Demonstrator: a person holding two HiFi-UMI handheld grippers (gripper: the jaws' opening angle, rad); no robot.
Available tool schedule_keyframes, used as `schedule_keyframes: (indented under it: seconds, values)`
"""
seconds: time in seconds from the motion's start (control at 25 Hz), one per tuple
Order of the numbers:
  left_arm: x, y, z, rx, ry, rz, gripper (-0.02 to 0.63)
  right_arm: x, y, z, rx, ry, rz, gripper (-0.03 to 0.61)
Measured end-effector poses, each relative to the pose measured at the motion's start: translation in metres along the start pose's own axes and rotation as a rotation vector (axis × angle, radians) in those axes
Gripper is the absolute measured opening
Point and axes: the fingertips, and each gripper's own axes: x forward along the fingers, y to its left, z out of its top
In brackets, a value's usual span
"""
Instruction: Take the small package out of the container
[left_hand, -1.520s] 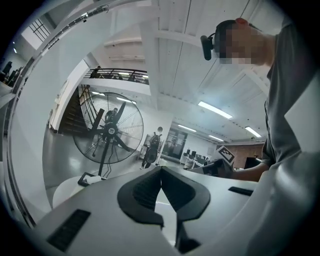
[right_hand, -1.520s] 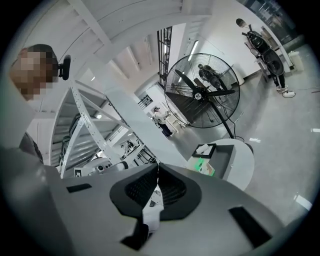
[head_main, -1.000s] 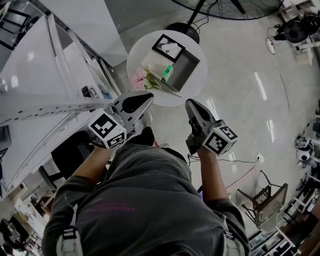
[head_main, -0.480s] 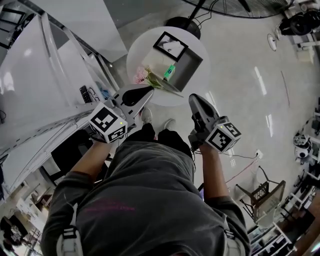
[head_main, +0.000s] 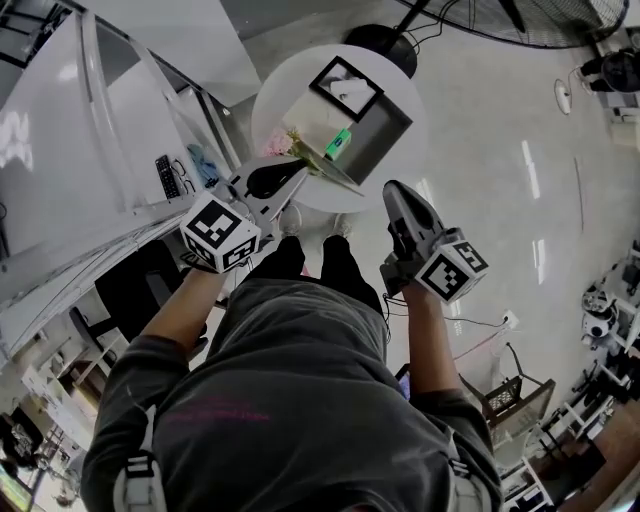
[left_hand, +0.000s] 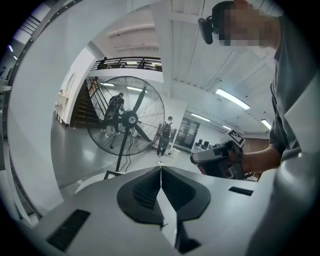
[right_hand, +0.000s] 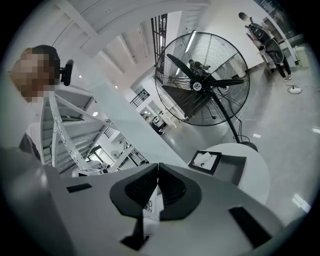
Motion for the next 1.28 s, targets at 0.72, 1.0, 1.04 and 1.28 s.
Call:
schedule_keyframes:
  seconds: [0.72, 1.0, 1.04, 1.28]
  values:
    - [0.097, 0.062, -0.085, -0.037, 0.203, 0.177, 0.018, 0.034, -0.092, 0.017, 0.044, 0.168, 0.048, 0.021]
    - [0.118, 0.073, -0.114, -0.046, 0.274, 0.201, 0.064, 0.036, -0.116, 0.014, 0.07, 0.204, 0.045, 0.021]
    - [0.121, 0.074, -0.118, -0.046, 0.285, 0.201, 0.064, 0.036, -0.119, 0.012, 0.074, 0.208, 0.044, 0.021]
    - [0.133, 0.084, -0.143, -0.047, 0.361, 0.204, 0.083, 0.036, -0.133, 0.002, 0.103, 0.225, 0.034, 0.021]
